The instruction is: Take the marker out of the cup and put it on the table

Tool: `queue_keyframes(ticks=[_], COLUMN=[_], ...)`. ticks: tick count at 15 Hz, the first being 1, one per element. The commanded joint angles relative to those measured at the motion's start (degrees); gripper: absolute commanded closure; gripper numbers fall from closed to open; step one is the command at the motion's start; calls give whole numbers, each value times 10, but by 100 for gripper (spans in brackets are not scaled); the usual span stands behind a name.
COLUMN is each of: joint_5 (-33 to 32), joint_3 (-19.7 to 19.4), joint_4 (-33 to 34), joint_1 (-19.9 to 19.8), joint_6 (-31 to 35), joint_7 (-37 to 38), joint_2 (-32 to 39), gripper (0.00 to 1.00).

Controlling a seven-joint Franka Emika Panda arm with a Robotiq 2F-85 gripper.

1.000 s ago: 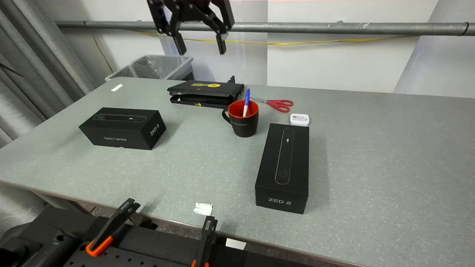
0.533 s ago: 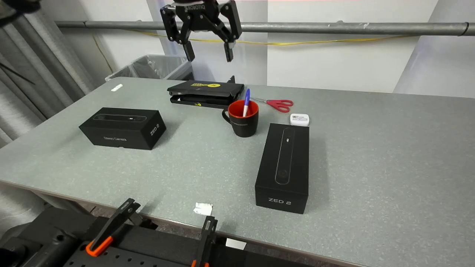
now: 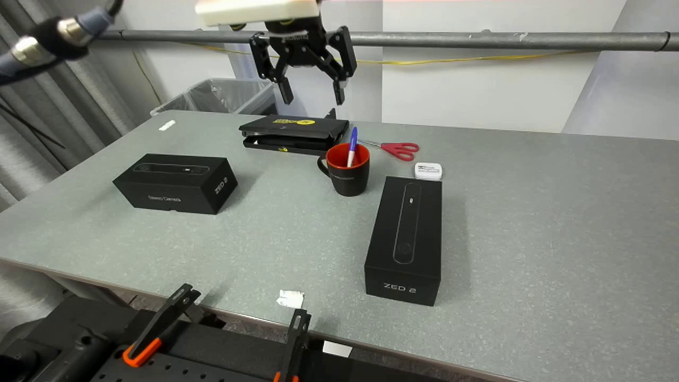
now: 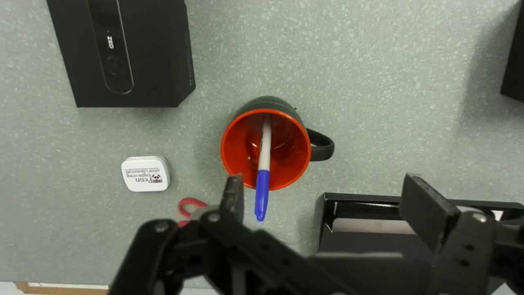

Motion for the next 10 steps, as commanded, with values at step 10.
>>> queue_keyframes(ticks=[10], joint_5=[-9], joint_3=[-32], joint_4=[119], joint_1=[-3], joint_6=[144], joint_7=[31], joint_2=[212], gripper=[0])
